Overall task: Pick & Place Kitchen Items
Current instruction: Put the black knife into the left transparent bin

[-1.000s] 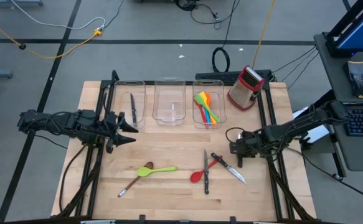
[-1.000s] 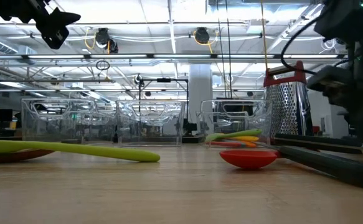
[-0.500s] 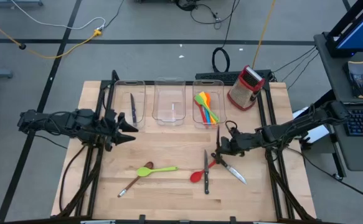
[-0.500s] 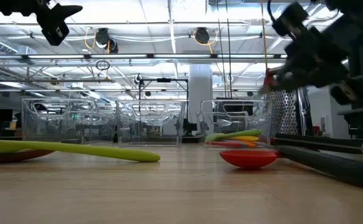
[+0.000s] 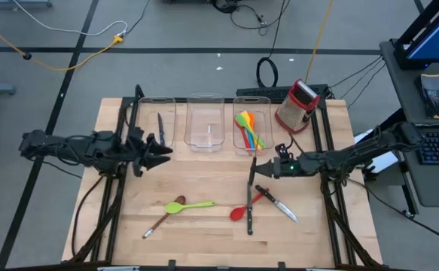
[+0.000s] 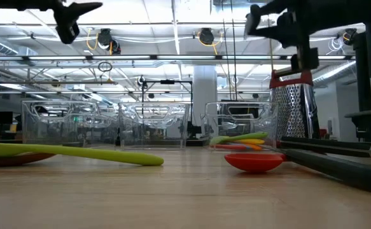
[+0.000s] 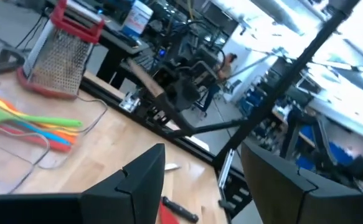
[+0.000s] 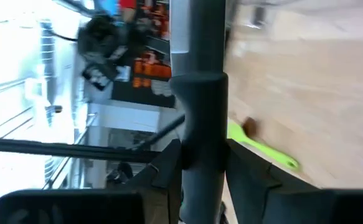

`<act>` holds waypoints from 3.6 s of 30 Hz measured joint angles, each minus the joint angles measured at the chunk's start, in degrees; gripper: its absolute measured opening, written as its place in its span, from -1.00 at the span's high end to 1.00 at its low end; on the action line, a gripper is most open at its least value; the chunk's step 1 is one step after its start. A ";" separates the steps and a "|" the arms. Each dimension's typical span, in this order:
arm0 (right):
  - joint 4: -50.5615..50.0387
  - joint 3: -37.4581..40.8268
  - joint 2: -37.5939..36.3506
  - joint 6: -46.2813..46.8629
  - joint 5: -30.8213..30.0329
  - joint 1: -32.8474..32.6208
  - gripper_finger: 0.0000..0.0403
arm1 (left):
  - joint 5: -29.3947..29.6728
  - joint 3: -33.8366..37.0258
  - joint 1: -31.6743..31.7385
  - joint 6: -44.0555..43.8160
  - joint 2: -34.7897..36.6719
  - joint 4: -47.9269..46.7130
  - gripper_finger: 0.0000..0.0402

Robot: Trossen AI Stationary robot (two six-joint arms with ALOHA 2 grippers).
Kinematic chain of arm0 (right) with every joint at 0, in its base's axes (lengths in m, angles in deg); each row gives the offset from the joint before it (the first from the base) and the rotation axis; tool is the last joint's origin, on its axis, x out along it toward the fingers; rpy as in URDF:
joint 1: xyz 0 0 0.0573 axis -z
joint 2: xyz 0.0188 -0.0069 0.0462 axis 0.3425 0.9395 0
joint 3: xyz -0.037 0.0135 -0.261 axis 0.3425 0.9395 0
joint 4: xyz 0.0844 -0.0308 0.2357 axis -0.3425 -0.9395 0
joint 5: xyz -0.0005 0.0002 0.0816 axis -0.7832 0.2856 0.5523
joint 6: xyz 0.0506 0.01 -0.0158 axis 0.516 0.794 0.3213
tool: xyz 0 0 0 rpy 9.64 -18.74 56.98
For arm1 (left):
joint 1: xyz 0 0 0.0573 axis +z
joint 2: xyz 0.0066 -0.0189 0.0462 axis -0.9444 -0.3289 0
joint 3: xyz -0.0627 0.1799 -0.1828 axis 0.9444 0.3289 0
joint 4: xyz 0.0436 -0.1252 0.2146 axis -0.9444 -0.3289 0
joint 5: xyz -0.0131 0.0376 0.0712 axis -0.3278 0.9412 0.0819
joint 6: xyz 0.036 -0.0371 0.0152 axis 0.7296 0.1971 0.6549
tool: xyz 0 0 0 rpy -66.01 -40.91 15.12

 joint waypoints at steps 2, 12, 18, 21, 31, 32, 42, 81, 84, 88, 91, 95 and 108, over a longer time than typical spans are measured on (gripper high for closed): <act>2.12 0.00 0.00 -2.30 0.33 0.46 0.56 | 0.78 0.00 -0.02 -2.30 -3.02 3.14 -0.07; 11.59 -0.02 0.00 -11.53 9.63 5.29 0.56 | 1.94 0.00 -0.02 -10.17 -22.74 29.22 -0.07; 12.39 -0.02 -0.02 -12.96 14.79 7.78 0.56 | 2.03 -4.04 -0.02 -12.97 -33.18 35.96 -0.07; 12.52 -0.02 -0.02 -13.50 16.48 8.93 0.56 | 2.01 -7.95 -0.06 -13.35 -37.79 35.79 -0.07; 14.92 -0.04 -0.02 -15.96 19.48 11.41 0.56 | 0.60 -19.28 -0.04 -15.28 -49.54 35.00 -0.07; 15.71 -0.04 -0.02 -16.00 19.66 11.61 0.56 | 0.56 -20.07 -0.04 -15.89 -50.30 34.49 -0.07; 18.95 -0.07 -0.04 -17.09 19.68 12.34 0.56 | 0.81 -30.66 0.00 -18.47 -56.75 21.84 -0.06; 25.55 -0.02 6.63 -16.39 19.47 12.32 0.57 | -1.05 -44.00 2.47 -19.75 -67.63 16.00 -0.06; 27.52 -0.02 7.71 -15.98 19.45 12.32 0.57 | -1.07 -44.00 2.49 -19.78 -67.63 15.44 -0.06; 27.58 -0.02 8.83 -15.78 19.40 12.32 0.57 | -1.55 -44.00 2.92 -21.18 -67.63 13.45 -0.06; 27.80 -0.02 9.36 -15.33 19.31 12.32 0.57 | -1.81 -44.00 3.19 -22.72 -67.62 12.01 -0.06; 27.62 0.00 10.09 -15.15 19.17 12.34 0.57 | -3.18 -44.00 3.82 -24.26 -67.54 10.02 0.02; 26.54 0.15 10.10 -14.56 19.17 12.39 0.57 | -6.30 -44.00 5.07 -24.24 -67.47 9.64 0.57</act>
